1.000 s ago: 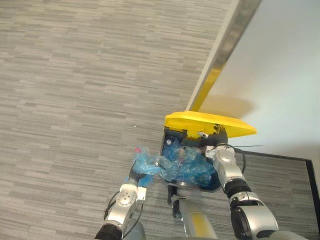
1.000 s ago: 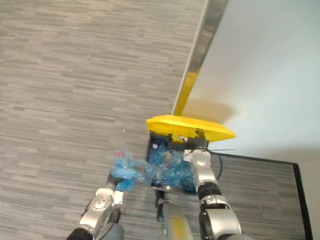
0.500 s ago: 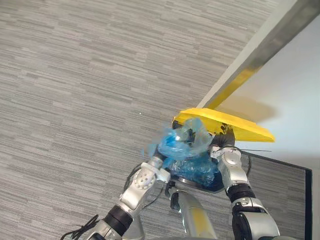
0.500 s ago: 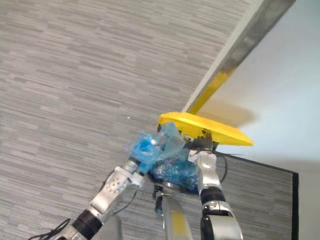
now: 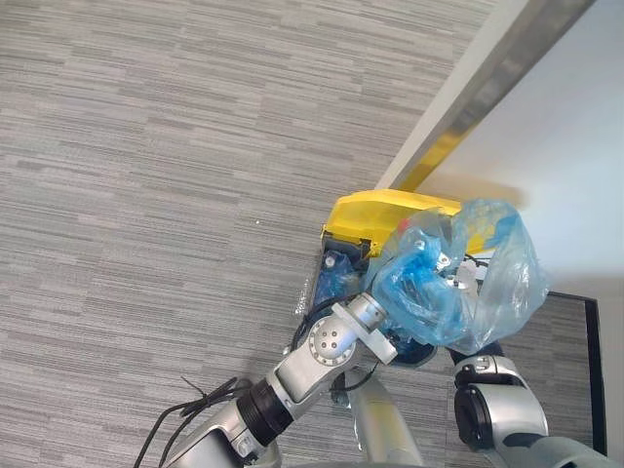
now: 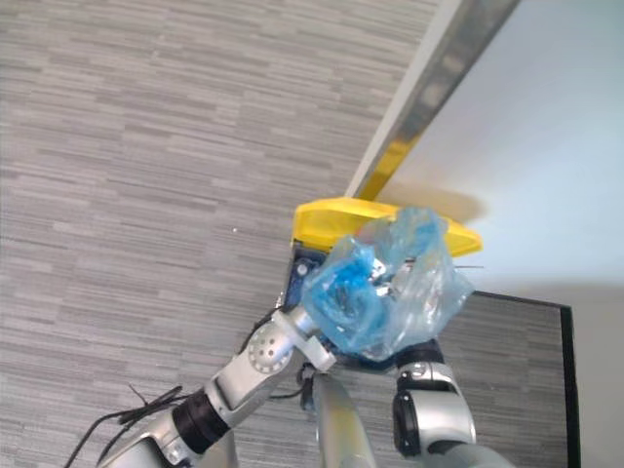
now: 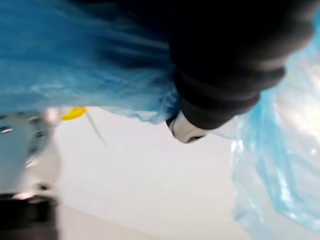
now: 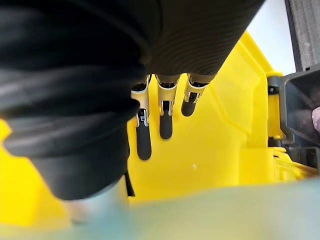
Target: Gather rubbish on tea table into small bin, then transfer packed bag to large trash can.
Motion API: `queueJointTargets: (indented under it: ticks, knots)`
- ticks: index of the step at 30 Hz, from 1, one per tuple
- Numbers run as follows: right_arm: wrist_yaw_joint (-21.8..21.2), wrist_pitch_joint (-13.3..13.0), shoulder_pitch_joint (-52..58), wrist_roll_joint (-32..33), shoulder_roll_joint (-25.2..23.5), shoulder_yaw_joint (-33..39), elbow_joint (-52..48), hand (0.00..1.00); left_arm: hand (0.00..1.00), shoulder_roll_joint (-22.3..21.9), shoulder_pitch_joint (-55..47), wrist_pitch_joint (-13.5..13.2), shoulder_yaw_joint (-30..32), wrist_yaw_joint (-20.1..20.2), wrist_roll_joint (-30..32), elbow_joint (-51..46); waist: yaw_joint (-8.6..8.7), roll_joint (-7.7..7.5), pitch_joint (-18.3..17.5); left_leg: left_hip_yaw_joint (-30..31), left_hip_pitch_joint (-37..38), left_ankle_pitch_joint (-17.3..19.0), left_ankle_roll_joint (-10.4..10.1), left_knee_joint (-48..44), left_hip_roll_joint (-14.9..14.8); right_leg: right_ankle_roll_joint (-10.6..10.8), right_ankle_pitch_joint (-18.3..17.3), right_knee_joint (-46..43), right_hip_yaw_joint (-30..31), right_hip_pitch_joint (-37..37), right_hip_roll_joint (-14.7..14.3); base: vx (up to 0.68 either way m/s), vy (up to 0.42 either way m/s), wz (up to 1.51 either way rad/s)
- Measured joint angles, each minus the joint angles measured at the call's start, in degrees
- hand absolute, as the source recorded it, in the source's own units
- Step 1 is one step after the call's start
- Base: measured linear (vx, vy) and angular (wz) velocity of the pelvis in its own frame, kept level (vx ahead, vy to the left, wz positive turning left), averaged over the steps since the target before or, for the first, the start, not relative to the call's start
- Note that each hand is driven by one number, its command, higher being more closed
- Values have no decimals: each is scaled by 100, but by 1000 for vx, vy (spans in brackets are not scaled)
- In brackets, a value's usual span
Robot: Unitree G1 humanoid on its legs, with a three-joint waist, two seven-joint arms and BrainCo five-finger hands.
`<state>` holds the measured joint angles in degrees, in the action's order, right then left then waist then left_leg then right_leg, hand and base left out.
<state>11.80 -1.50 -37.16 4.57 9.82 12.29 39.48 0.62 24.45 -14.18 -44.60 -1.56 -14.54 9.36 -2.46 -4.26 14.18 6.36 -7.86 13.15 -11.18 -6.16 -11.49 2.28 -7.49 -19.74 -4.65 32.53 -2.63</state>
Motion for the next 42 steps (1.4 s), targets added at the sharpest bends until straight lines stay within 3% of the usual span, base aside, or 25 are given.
queueJointTargets:
  ticks: [10, 17, 24, 25, 33, 42]
  knots:
    - [37, 8, -556, -10, -27, 110, 21, 0, 100, -171, 876, 330, 320, -512, 687, 1959, 153, -9, 12, -250, -163, -37, -51, 27, 1, -121, 102, 27, 89, 309, -23, 4, 20, -8]
    - [183, 7, -642, 5, -85, 19, -536, 0, 100, -500, 1852, 507, 854, -732, 1342, 3431, 319, -23, 246, -248, -357, -148, -79, 206, -38, -180, 176, 151, 39, 504, 0, 21, 37, 3]
    - [201, -80, -523, 16, -99, -594, -1305, 0, 100, -541, 2301, 714, 1542, -838, 1741, 4254, 503, -186, 501, -547, -619, -104, -128, 87, -27, -253, 256, 216, 164, 780, -18, 69, 60, -12]
    - [191, -113, -519, 17, -104, -723, -1401, 0, 0, -542, 2381, 765, 1686, -855, 1859, 4343, 522, -245, 551, -581, -638, -94, -110, 97, -7, -220, 278, 234, 210, 818, -19, 69, 95, -13]
    - [-9, -270, -522, 31, -100, -1323, -1405, 0, 0, -542, 2493, 979, 1957, -1073, 2472, 4367, 520, -271, 598, -768, -717, 11, -70, 99, -1, -199, 336, 301, 426, 974, -102, 83, 86, -15]
    - [-83, -282, -547, 3, -69, -1369, -1405, 0, 0, -545, 2538, 997, 1971, -1059, 3206, 4366, 527, -244, 615, -661, -738, -36, -72, 223, 5, -199, 335, 180, 714, 1062, -125, 49, 58, 4]
